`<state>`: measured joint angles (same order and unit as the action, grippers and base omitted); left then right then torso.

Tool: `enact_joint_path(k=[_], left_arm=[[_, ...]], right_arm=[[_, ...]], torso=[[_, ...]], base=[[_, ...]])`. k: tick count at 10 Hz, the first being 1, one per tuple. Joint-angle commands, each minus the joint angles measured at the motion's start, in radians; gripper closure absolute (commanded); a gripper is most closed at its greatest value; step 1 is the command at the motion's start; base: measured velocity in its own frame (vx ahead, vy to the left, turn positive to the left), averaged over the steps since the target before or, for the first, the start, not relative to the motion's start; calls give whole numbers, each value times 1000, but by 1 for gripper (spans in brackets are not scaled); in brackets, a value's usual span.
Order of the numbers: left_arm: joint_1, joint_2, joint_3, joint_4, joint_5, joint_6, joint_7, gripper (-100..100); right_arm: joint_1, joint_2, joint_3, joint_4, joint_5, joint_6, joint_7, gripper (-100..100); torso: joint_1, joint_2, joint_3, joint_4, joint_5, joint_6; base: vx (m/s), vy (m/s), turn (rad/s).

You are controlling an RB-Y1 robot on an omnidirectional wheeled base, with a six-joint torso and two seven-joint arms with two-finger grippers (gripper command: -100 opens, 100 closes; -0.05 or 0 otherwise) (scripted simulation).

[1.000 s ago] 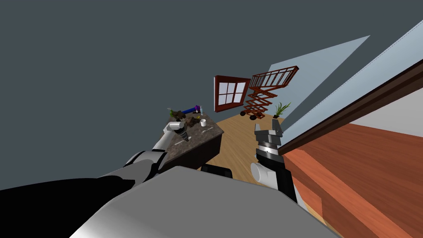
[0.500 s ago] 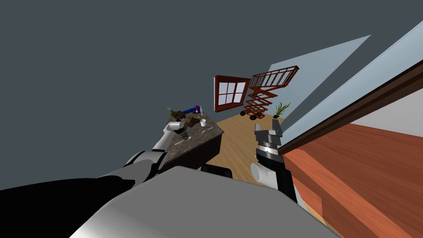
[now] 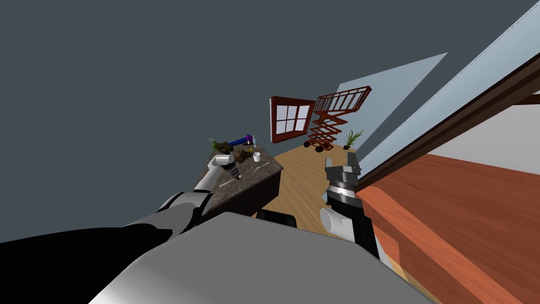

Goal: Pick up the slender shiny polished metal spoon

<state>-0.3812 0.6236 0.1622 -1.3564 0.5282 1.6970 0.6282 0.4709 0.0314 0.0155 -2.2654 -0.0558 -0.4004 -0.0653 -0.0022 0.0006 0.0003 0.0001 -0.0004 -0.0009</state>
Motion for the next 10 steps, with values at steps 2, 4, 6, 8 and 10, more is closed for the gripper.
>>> enact_joint_path(k=[2,4,6,8,10], left_arm=[[6,34,-2,12,-4,8,-54,-100],[15,68,-10,29,-2,28,-98,-100],[25,95,-19,45,3,51,-130,-100],[38,127,-30,64,13,91,-166,-100],[47,152,-38,79,24,132,-192,-100]], right_arm=[[0,0,0,0,0,0,0,0],[0,0,0,0,0,0,0,0],[0,0,0,0,0,0,0,0],[0,0,0,0,0,0,0,0],[0,0,0,0,0,0,0,0]], torso=[[1,1,1,0,0,0],[3,3,2,1,1,0],[4,3,2,1,1,-1],[5,1,1,0,1,0],[5,0,0,0,1,-1]], base=[[-36,-3,-158],[-59,22,-180],[-32,30,-127],[-20,39,-147],[-10,33,-108]])
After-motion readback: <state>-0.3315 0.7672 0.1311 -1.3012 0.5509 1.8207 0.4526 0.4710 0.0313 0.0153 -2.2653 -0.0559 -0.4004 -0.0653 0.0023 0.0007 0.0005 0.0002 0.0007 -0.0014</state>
